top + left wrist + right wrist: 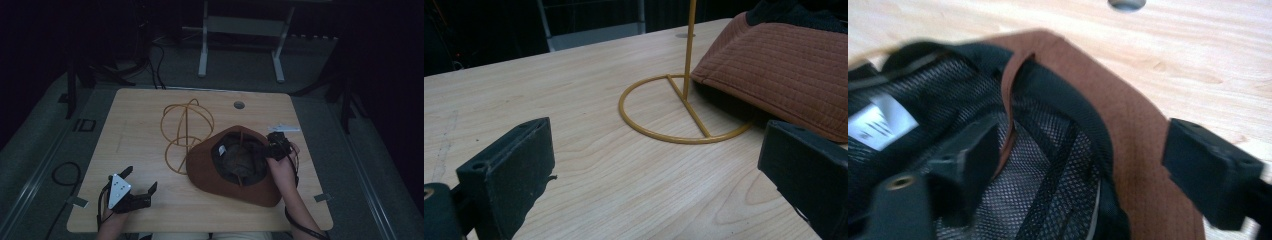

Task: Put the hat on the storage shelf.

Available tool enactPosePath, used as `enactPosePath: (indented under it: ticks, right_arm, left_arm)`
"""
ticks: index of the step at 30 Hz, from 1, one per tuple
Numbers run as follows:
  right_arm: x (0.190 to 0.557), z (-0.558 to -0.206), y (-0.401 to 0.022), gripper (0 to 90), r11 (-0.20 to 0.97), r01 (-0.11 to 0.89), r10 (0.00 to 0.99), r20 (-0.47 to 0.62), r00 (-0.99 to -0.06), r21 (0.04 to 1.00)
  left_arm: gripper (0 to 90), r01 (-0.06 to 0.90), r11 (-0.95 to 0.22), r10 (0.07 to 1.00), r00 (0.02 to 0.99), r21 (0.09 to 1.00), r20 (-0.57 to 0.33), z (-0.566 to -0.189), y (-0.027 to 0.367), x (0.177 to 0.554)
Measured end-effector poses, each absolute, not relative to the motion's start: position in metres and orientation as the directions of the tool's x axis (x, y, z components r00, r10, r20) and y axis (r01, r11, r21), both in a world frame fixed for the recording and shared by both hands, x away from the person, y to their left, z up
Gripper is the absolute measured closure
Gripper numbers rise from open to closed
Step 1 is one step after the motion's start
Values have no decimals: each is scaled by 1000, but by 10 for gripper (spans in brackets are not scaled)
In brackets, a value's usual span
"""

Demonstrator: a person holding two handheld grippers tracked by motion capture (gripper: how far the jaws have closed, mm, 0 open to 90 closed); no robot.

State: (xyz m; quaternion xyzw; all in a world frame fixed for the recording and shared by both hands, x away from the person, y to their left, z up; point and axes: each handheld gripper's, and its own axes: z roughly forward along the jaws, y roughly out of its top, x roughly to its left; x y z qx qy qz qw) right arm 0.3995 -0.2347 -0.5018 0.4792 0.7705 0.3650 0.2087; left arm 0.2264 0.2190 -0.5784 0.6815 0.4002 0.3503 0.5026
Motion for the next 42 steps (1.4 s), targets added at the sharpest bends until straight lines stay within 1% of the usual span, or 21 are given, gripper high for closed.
enactPosePath:
  ticks: [2,5,8,11,13,14,15,16,19,23,24,25,26,28,30,32,33,35,37,38,42]
  right_arm:
    - [404,-506,-231,123,287,591,896,7,-444,754]
    - [412,-513,-229,103,285,628,904,15,-427,724]
    - [417,-519,-228,103,307,647,913,-23,-408,697]
    - [419,-523,-228,150,336,653,916,-73,-395,679]
    - [420,-527,-229,232,347,660,915,-86,-394,667]
    - [421,-529,-230,240,343,665,920,-95,-380,664]
    - [422,-531,-231,281,341,670,922,-97,-374,659]
    - [422,-533,-231,357,342,677,921,-89,-380,651]
    - [421,-536,-231,491,361,674,914,-102,-392,645]
    - [420,-539,-227,584,388,667,911,-157,-381,635]
    - [420,-539,-226,651,394,666,911,-172,-375,633]
    - [420,-539,-226,651,394,666,911,-172,-375,633]
    - [418,-540,-225,811,418,650,905,-226,-361,634]
    - [417,-538,-227,833,392,649,915,-202,-350,652]
    - [415,-532,-231,840,365,636,923,-176,-342,680]
    - [413,-529,-233,842,349,632,929,-166,-331,692]
    - [411,-520,-236,845,319,621,937,-139,-322,716]
    - [408,-510,-240,846,299,604,941,-122,-317,739]
    - [407,-506,-241,846,288,597,942,-109,-317,749]
    - [402,-495,-245,846,261,581,946,-84,-313,771]
    - [395,-476,-254,846,213,553,951,-42,-305,806]
  left_arm:
    - [24,195,-173,897,437,965,73,-579,219,227]
    - [24,195,-180,894,441,964,77,-579,218,227]
    - [24,195,-184,892,445,963,81,-579,218,227]
    - [24,200,-183,892,446,962,77,-580,218,227]
    - [24,202,-187,891,447,961,80,-580,218,228]
    - [24,203,-187,891,447,961,79,-580,218,228]
    - [24,204,-189,892,446,961,81,-580,218,228]
    - [24,204,-189,891,446,961,80,-580,218,227]
    - [24,208,-194,892,443,959,85,-580,217,228]
    - [24,227,-189,898,434,955,74,-579,218,228]
    - [23,228,-179,900,432,957,66,-579,218,228]
    - [24,228,-179,900,432,957,66,-579,218,228]
    - [24,229,-168,906,420,959,59,-579,219,228]
    - [24,234,-165,908,415,958,55,-578,220,228]
    - [24,242,-136,910,413,961,25,-577,221,228]
    - [24,247,-129,912,410,960,17,-576,221,228]
    - [24,269,-111,906,424,957,-14,-573,221,228]
    - [59,282,-120,902,431,952,-14,-570,220,226]
    - [59,278,-135,898,440,951,-1,-568,218,225]
    - [59,260,-145,888,459,955,10,-565,215,222]
    - [60,285,-152,871,490,946,-8,-559,209,223]
